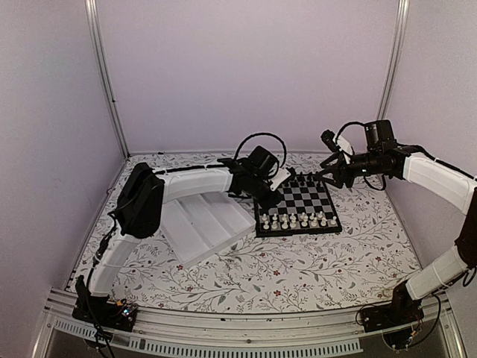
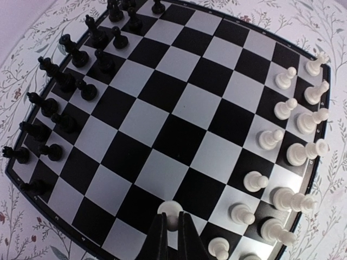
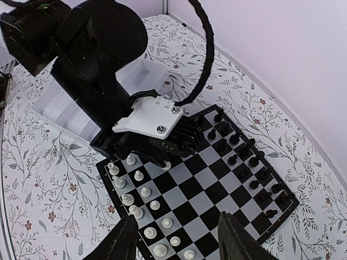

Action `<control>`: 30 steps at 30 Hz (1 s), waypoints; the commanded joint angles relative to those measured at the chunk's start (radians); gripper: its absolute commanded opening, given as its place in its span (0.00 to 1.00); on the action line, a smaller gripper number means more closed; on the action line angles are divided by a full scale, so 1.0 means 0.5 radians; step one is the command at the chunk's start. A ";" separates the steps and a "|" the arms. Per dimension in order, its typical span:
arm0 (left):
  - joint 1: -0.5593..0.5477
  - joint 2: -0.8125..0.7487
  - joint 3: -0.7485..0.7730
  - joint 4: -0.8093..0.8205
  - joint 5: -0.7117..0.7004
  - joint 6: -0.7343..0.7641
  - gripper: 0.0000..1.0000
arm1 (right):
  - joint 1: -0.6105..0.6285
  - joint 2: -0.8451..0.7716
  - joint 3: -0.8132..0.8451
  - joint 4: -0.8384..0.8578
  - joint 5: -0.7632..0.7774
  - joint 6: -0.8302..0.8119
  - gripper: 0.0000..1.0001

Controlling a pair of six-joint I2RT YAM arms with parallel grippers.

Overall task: Set up the chess pieces on the board
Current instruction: Place the chess piece on the chessboard, then pick up the chess piece from the chessboard.

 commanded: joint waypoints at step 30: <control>0.339 -1.402 -1.212 0.471 -0.210 -0.325 0.37 | 0.379 1.005 0.805 -0.499 0.295 -0.043 0.39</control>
